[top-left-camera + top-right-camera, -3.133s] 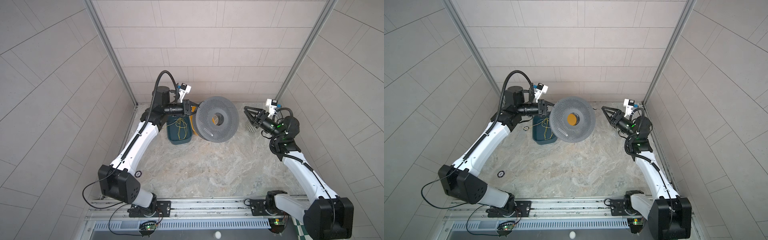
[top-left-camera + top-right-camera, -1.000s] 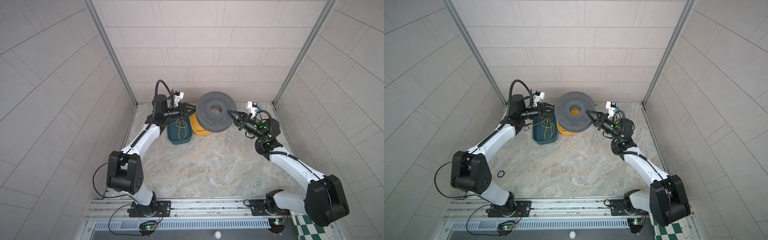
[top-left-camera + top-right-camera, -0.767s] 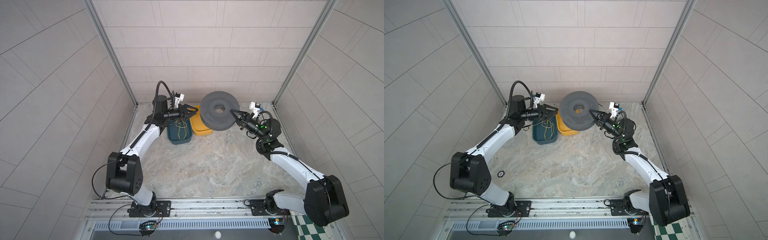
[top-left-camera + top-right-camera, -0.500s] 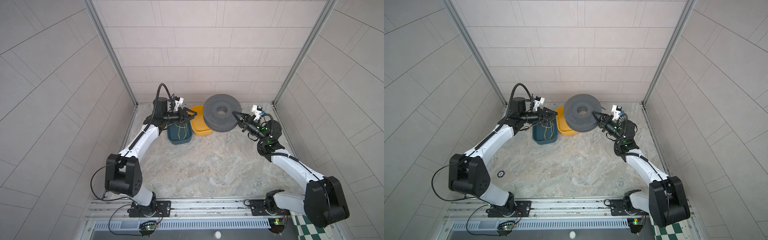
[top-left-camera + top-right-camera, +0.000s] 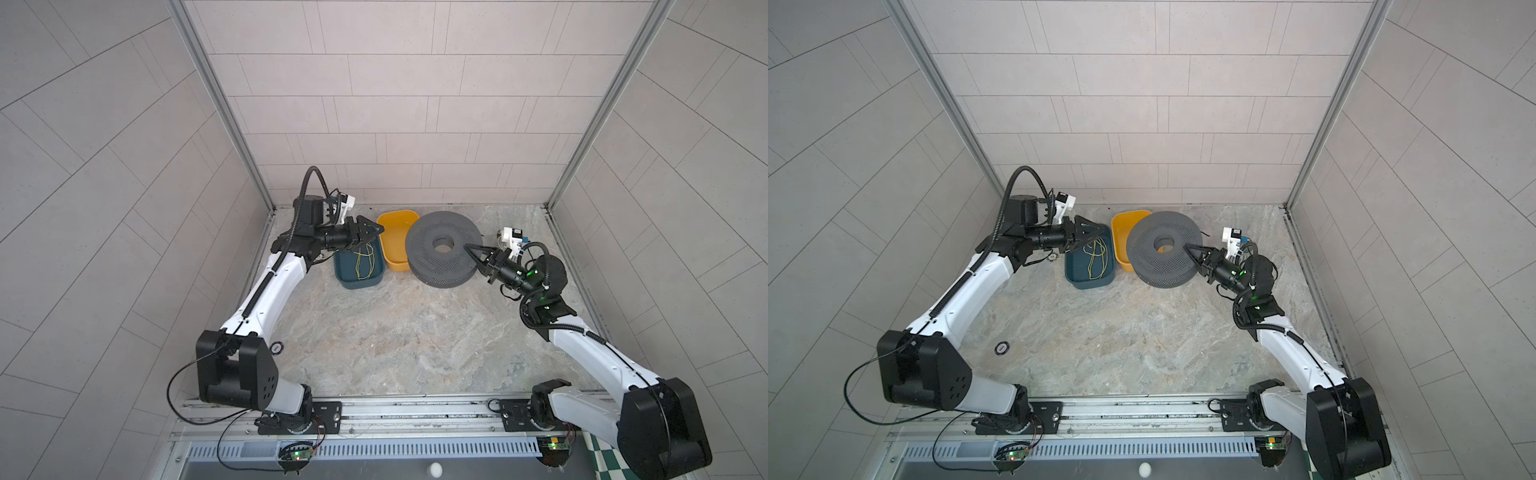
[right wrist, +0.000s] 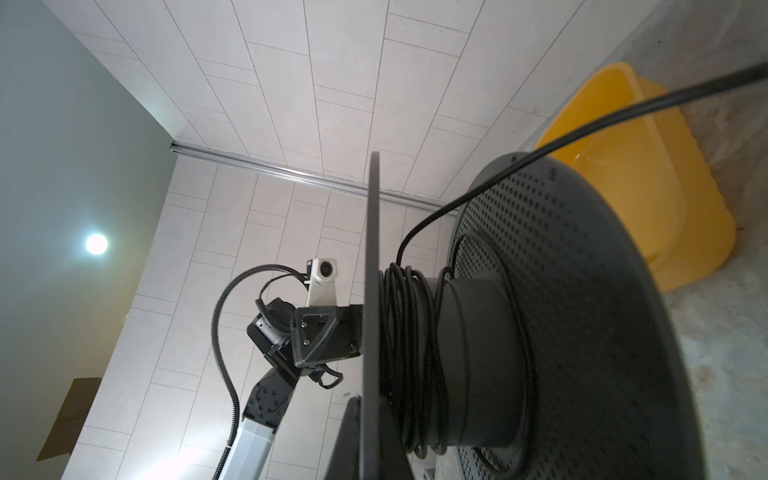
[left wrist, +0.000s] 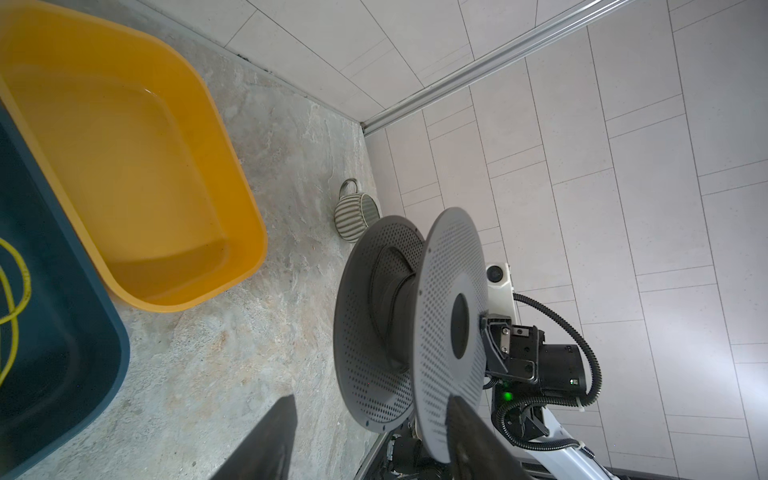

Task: Wrap the cables
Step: 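Lower the grey spool onto the table with the right gripper while the left releases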

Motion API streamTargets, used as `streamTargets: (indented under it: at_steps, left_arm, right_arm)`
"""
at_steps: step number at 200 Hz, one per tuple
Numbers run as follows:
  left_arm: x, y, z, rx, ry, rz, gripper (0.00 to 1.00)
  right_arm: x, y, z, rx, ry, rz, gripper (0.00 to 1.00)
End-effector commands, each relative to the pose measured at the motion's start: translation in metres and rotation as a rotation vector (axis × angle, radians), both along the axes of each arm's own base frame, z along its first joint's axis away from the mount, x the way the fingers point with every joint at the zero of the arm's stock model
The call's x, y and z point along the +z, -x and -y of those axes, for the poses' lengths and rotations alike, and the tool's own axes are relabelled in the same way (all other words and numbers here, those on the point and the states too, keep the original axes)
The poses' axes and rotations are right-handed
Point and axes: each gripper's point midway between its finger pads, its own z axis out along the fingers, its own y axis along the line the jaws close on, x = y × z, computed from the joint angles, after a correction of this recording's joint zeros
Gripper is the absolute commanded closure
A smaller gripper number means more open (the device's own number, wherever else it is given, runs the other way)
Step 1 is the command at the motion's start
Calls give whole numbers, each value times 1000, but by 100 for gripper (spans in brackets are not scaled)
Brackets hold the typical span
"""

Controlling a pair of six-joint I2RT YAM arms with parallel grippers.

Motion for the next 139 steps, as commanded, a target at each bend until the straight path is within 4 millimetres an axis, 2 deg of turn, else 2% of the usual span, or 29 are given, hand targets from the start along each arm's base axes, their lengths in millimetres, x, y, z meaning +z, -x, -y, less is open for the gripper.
streamTargets:
  at_steps: [1,15,40,52,79,139]
  left_arm:
    - [15,5,-3,7,-18,56,30]
    - [14,7,-4,15,-20,61,23]
    - [12,8,-6,29,-25,66,5]
    - [11,8,-5,32,-18,57,1]
    - [11,10,0,20,-14,56,0]
    - [11,9,2,16,-17,52,0]
  right_arm:
    - [5,15,-1,29,20,77,100]
    - [-4,21,-2,40,35,84,100]
    - [-21,28,-3,57,69,96,100]
    - [-26,30,-4,69,80,99,100]
    - [-46,30,-9,111,108,75,100]
    - [-70,19,-22,185,69,68,100]
